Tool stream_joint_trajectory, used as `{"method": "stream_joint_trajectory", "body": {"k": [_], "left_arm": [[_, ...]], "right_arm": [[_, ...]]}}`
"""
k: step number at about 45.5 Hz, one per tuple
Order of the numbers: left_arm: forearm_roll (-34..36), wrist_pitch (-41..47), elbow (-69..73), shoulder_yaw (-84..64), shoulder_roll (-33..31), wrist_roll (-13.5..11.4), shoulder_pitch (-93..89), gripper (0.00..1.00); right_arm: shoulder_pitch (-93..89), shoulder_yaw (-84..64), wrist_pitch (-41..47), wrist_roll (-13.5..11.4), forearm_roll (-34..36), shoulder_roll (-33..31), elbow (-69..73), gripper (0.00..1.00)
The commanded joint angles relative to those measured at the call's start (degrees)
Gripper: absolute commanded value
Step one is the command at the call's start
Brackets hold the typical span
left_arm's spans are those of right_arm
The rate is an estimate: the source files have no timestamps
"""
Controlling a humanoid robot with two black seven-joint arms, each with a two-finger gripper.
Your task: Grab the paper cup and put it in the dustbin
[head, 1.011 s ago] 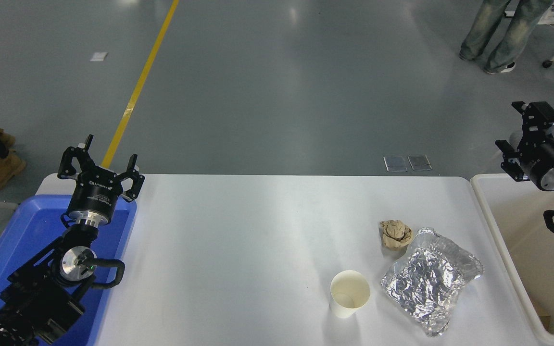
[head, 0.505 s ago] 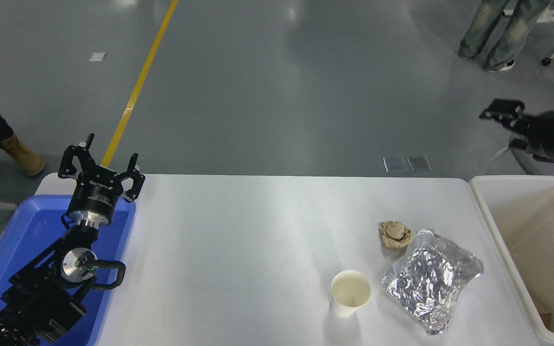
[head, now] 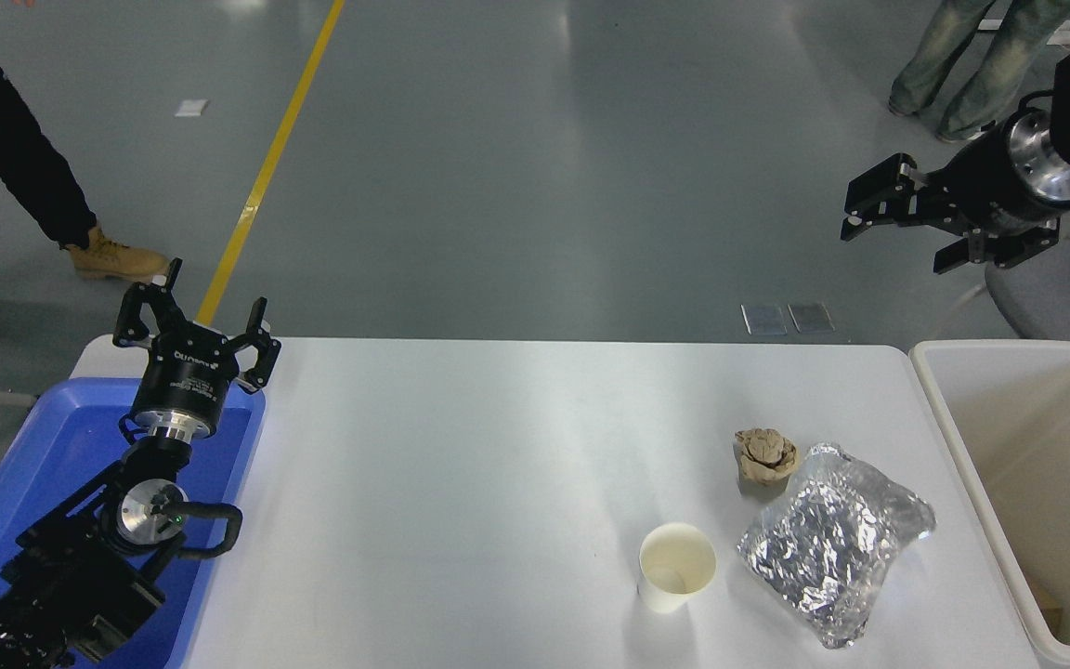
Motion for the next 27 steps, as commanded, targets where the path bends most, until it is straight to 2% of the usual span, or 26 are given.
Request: {"method": "stream_joint_trajectory", "body": {"k": [1,9,27], "left_arm": [[0.0,0.1,0.1,0.0,0.0,-0.1,0.0,0.98],[0.0,0.1,0.1,-0.1,0.0,-0.1,0.1,0.98],[0.0,0.1,0.1,-0.2,0.0,-0.1,0.1,0.98]], "right_arm": [[8.2,5.6,2.7,-0.1,-3.2,3.8,12.6,1.0],[10.4,12.1,2.7,-0.2,-8.7,3.2,18.9,1.0],[9.1,16.3,2.7,-0.5,-9.1,3.7,19.8,1.0]]}}
